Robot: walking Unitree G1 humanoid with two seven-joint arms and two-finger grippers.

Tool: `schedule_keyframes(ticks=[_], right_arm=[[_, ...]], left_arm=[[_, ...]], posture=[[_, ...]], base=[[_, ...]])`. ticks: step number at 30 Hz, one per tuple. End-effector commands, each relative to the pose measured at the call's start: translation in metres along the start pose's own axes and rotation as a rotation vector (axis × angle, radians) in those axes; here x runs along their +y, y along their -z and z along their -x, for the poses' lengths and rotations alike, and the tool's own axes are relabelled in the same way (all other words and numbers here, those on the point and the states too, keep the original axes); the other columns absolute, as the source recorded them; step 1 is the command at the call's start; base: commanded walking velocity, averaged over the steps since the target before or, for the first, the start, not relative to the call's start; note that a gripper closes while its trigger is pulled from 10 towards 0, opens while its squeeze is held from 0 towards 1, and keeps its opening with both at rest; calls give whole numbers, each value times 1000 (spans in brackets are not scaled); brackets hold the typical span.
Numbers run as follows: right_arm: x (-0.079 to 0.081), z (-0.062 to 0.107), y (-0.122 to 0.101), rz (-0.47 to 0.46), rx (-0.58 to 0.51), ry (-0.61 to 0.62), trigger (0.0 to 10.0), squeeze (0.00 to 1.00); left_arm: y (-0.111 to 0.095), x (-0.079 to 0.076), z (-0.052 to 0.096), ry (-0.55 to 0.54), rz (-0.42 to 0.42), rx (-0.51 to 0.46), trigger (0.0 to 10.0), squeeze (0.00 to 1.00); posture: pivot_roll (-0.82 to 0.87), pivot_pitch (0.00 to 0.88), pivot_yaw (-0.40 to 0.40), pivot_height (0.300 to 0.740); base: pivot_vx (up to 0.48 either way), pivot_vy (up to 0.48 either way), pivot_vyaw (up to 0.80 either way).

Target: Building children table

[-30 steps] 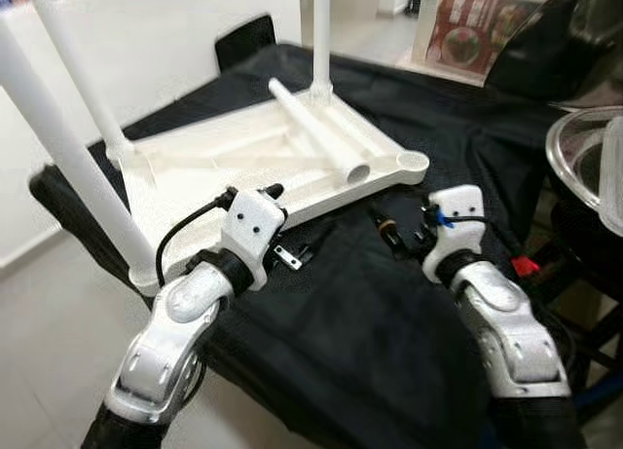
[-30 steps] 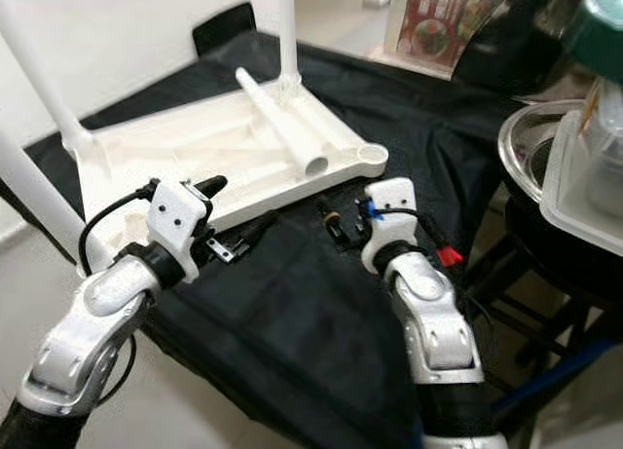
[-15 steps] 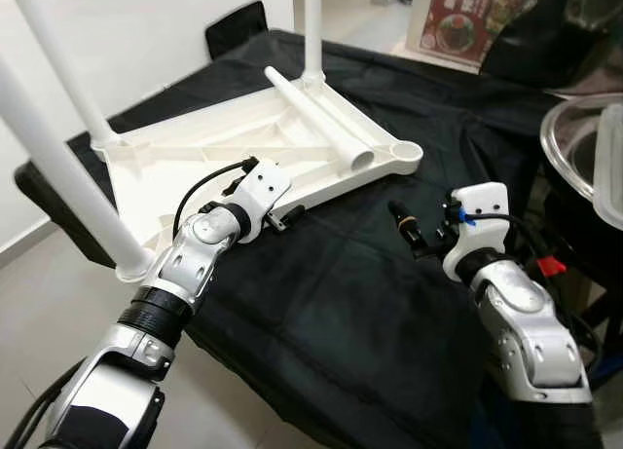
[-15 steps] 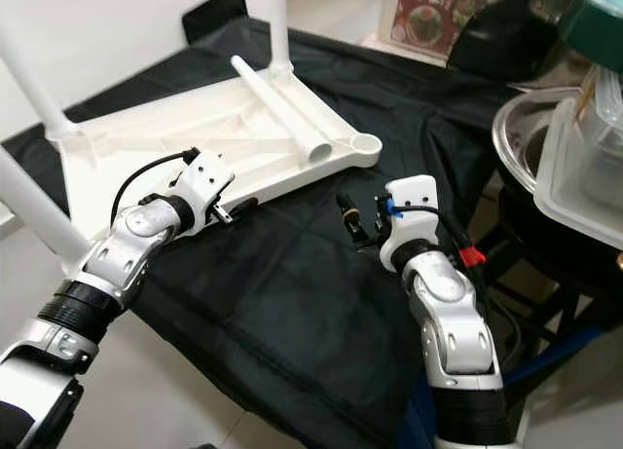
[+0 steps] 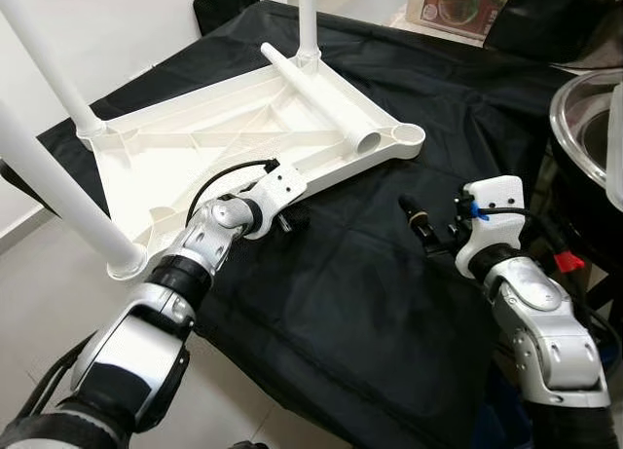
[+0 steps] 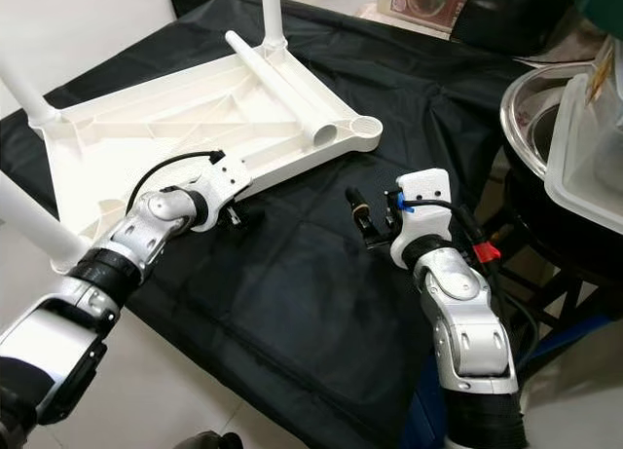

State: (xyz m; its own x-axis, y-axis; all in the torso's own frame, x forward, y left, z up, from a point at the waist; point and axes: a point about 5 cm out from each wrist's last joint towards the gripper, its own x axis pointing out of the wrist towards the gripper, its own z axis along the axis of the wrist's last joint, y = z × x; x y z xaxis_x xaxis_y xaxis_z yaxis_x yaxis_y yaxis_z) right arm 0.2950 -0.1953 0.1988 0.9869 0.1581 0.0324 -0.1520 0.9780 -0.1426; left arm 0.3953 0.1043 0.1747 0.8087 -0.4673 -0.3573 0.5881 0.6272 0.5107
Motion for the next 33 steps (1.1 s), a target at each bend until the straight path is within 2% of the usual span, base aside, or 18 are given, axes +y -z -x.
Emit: schedule_keyframes(ticks=[1, 8, 12, 14, 18, 21, 24, 26, 27, 29, 30, 32, 33], right_arm=[[2, 3, 3, -6, 19, -3, 10000, 0], [-2, 4, 1, 3, 21, 14, 10000, 0], [-4, 3, 0, 9, 22, 20, 10000, 0], [-4, 2, -1, 12, 21, 23, 10000, 0], [-5, 1, -2, 14, 20, 25, 10000, 0], [-6, 0, -3, 18, 20, 29, 10000, 0], [-7, -1, -4, 19, 20, 33, 10000, 0], [-8, -1, -4, 23, 23, 40, 10000, 0], [-8, -1, -4, 23, 23, 40, 10000, 0], [-9, -1, -3, 25, 26, 43, 10000, 0], [-9, -1, -3, 25, 26, 43, 10000, 0], [-10, -2, -3, 27, 30, 45, 10000, 0], [-10, -2, -3, 27, 30, 45, 10000, 0]], left_arm=[[6, 2, 0, 11, -21, 38, 0, 0], [1, 3, -1, 57, -58, 23, 0, 0], [-3, -6, 0, 162, -92, -40, 0, 0], [-4, -14, 4, 261, -124, -89, 0, 0], [-4, -20, 9, 334, -155, -122, 0, 0], [-4, -27, 21, 452, -258, -187, 0, 0], [-4, -29, 29, 496, -303, -223, 0, 0], [-2, -32, 42, 559, -361, -270, 0, 0], [-2, -32, 42, 559, -361, -270, 0, 0], [1, -34, 57, 632, -395, -302, 196, 0], [1, -34, 57, 632, -395, -302, 196, 0], [6, -30, 70, 672, -437, -314, 706, 0], [6, -30, 70, 672, -437, -314, 706, 0]], posture=[[-111, 230, 22, 740], [-111, 223, 22, 740], [-111, 219, 21, 740], [-111, 213, 17, 740], [-110, 211, 16, 740], [-110, 208, 15, 740], [-109, 206, 14, 740], [-105, 204, 11, 740], [-105, 204, 11, 740], [-103, 204, 11, 740], [-103, 204, 11, 740], [-101, 203, 8, 740], [-101, 203, 8, 740]], base=[[0, 0, 0], [0, 0, 0], [0, 0, 0], [0, 0, 0], [0, 0, 0], [0, 0, 0], [0, 0, 0], [0, 0, 0], [0, 0, 0], [0, 0, 0], [0, 0, 0], [0, 0, 0], [0, 0, 0]])
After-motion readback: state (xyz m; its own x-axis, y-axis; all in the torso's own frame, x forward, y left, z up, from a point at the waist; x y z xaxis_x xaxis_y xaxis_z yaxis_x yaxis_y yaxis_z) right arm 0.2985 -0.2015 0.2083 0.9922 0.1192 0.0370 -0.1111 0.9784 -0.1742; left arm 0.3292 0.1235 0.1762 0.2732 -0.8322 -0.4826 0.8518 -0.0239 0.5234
